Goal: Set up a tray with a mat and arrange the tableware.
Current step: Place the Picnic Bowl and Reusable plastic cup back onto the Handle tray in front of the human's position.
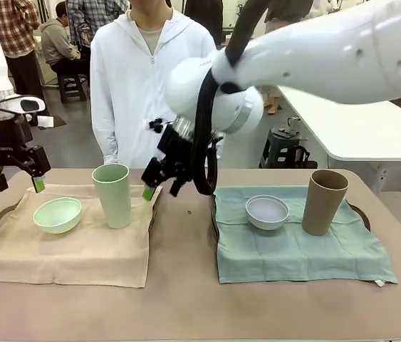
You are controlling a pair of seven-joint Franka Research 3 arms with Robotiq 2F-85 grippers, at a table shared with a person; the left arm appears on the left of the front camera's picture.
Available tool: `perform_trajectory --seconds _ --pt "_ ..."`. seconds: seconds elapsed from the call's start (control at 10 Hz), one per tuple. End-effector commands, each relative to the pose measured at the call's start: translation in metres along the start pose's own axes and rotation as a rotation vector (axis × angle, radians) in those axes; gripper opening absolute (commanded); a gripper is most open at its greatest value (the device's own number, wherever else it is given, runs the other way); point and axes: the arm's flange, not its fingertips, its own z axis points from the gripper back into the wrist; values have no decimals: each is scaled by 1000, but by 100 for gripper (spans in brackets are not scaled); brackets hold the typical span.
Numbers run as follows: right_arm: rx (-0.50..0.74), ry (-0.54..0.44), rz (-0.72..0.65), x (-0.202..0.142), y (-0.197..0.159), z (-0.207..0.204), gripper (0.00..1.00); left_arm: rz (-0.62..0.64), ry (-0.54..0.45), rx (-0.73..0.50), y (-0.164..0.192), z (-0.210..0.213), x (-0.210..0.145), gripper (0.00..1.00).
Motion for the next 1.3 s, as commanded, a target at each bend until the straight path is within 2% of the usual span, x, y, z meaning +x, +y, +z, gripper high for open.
perform_trajectory --seconds 0.0,0.1,0.4,0.5,0.6,0.7,1.2 --pt "-102 76 -205 -17 4 37 100 -49 -30 57 -14 17 -6 95" --pt "-198 110 -298 -26 14 55 100 -54 -40 75 -21 28 -10 95" --pt "-326 242 -456 -41 42 89 100 -16 -59 111 -35 53 -12 95" --pt "-339 244 -445 -39 49 97 100 -10 -47 107 -36 59 -11 95" --pt "-313 165 -327 -33 41 97 100 -49 -74 73 -32 46 -12 95" --pt "-330 220 -445 -53 41 94 100 -49 -74 73 -32 46 -12 95" --pt "-330 220 -445 -53 41 94 100 -49 -74 73 -32 46 -12 95"
